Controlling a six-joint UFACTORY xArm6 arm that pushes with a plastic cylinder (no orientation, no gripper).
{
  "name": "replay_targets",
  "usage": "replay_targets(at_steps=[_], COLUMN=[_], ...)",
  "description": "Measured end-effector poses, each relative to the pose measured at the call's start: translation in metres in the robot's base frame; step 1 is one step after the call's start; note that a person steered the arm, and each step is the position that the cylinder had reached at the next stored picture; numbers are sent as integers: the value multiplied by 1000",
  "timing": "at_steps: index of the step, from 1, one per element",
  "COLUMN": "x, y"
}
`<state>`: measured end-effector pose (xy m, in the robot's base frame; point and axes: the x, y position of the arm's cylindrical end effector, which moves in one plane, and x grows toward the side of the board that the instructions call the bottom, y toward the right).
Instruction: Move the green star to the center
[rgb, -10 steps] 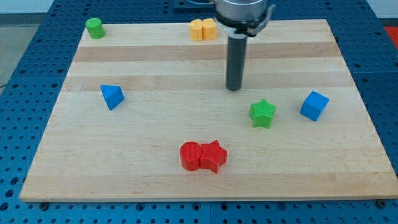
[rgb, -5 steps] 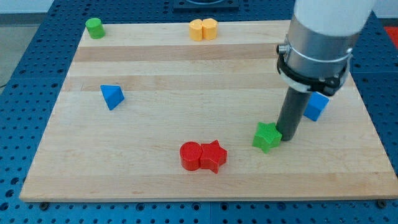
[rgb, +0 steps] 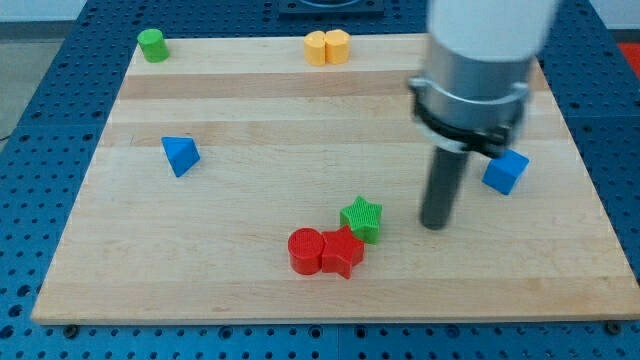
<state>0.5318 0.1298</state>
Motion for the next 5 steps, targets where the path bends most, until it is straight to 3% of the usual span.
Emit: replay_targets(at_steps=[1,2,5], x=[29,33,-37], y=[8,-29,-150])
